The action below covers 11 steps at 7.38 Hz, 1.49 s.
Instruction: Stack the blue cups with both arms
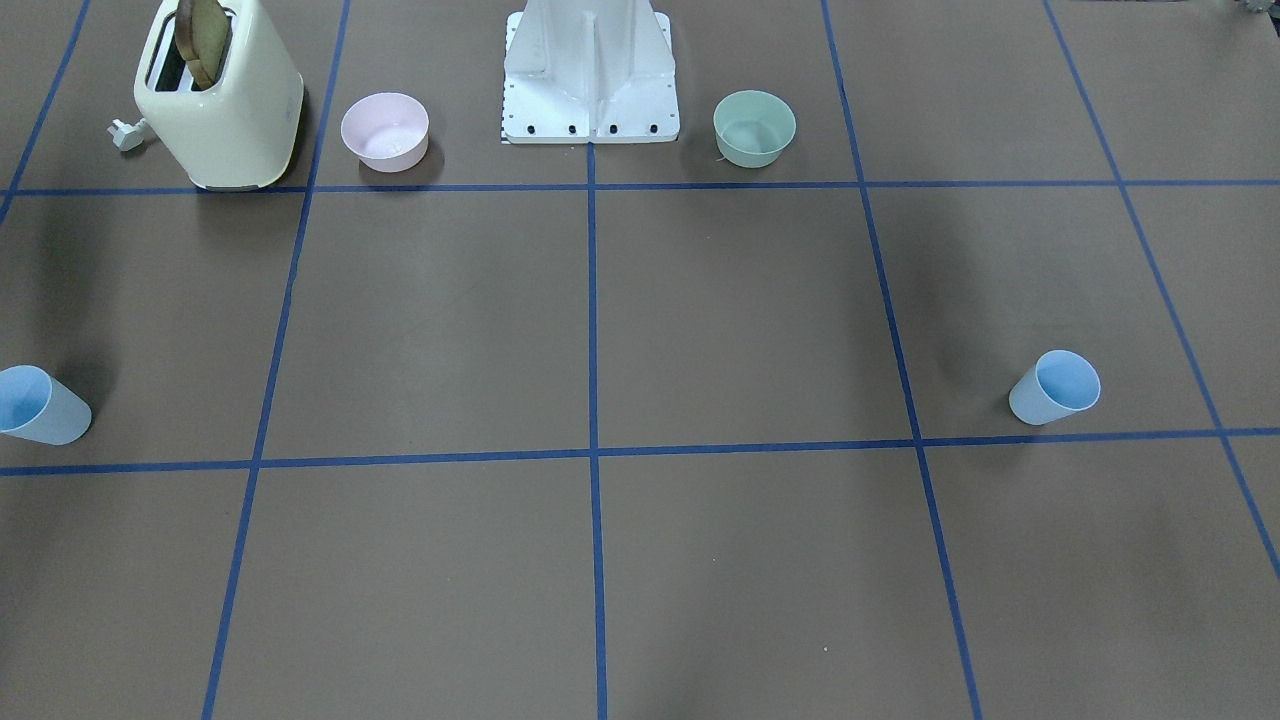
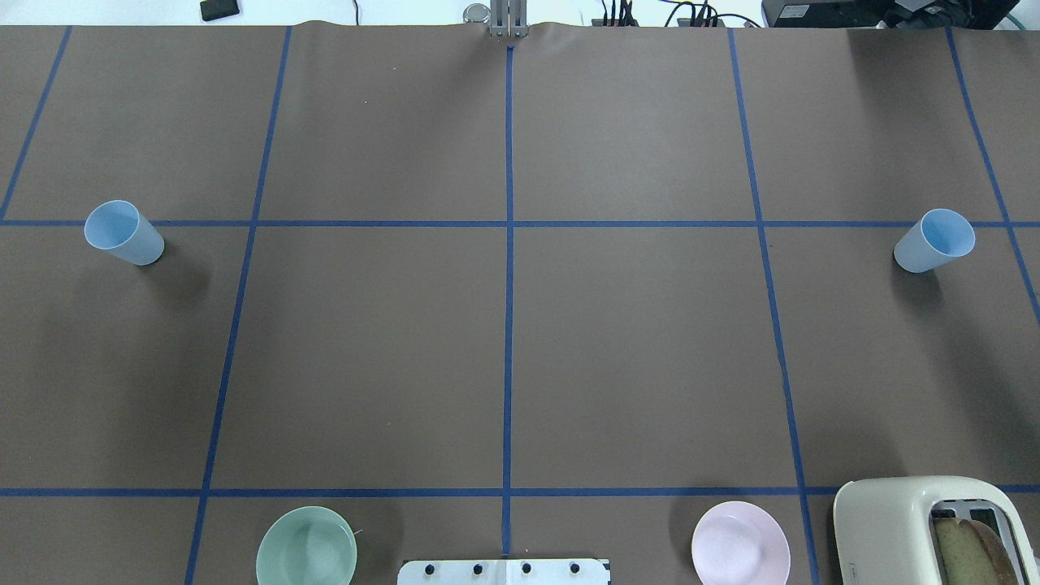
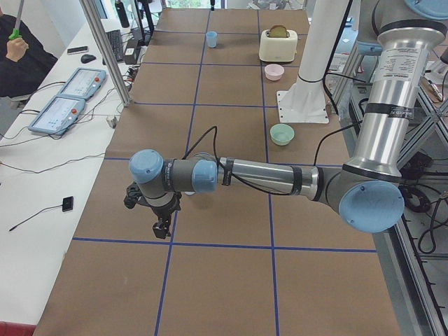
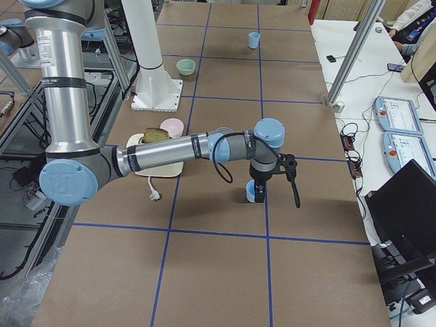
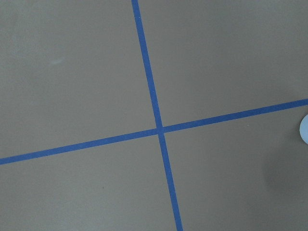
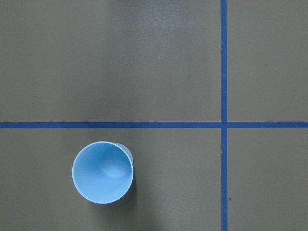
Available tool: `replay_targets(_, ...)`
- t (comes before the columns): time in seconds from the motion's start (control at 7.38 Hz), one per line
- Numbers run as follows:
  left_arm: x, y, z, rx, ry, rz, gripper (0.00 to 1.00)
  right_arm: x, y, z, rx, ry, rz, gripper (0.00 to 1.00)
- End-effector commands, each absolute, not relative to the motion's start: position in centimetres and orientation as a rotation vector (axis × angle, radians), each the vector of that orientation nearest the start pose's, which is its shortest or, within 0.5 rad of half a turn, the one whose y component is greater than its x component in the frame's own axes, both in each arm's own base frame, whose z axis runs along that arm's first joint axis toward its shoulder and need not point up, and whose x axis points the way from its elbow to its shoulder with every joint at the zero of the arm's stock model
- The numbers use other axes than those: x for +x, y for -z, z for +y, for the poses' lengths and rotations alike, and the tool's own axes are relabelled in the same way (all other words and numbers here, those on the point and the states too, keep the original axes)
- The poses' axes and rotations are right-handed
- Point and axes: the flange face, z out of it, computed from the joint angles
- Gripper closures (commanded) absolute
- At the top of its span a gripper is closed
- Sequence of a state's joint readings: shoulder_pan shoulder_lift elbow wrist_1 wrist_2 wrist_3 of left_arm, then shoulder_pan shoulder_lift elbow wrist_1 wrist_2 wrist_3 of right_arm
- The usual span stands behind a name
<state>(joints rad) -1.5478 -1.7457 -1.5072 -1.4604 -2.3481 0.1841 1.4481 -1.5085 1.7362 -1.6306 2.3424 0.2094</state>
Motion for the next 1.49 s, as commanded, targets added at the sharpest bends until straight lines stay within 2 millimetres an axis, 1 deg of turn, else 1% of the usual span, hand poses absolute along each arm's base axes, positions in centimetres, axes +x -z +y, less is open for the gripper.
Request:
replay_targets(0.0,-5.0,-60.8,-56.5,0.062,-0.198,0.777,0.02,-0.1,-55.1,-52.4,0.032,-0.014,-0.786,0.0)
replay_targets(0.14,-5.0,-60.5,-56.5,0.069,-0.201,0.776,0.02,-0.2,-54.0,-52.8,0.053,-0.005,-0.788,0.0)
replay_targets(0.27,-5.0,-59.9,-56.6,0.079,-0.204,0.775,0.02,-0.9,-53.0,-54.0,0.086,0.02,-0.791,0.0)
replay_targets(0.41,-4.7,-58.1,-56.6,0.077,-0.135,0.781,0.02,-1.5,-52.2,-54.4,0.16,0.059,-0.801,0.0)
replay_targets(0.54,-4.2,-56.8,-56.6,0.075,-0.097,0.794,0.02,-1.8,-52.7,-54.3,0.187,0.072,-0.799,0.0)
replay_targets(0.68,-3.1,-56.5,-56.5,0.067,-0.104,0.802,0.02,-2.4,-53.8,-55.0,0.188,0.083,-0.791,0.0)
replay_targets(0.81,-1.3,-55.9,-56.6,0.057,-0.108,0.818,0.02,-3.0,-55.0,-55.1,0.208,0.108,-0.796,0.0)
replay_targets(0.95,0.9,-55.6,-56.0,0.066,-0.086,0.826,0.02,-3.6,-56.7,-55.4,0.231,0.13,-0.809,0.0)
replay_targets(1.08,4.1,-55.8,-55.0,0.085,-0.058,0.841,0.02,-4.5,-57.7,-55.5,0.253,0.154,-0.815,0.0)
replay_targets(1.22,7.3,-55.4,-54.6,0.088,-0.027,0.861,0.02,-6.3,-57.7,-55.7,0.235,0.176,-0.815,0.0)
replay_targets(1.35,9.1,-55.2,-54.5,0.077,-0.041,0.864,0.02,-7.5,-57.5,-55.7,0.231,0.198,-0.814,0.0)
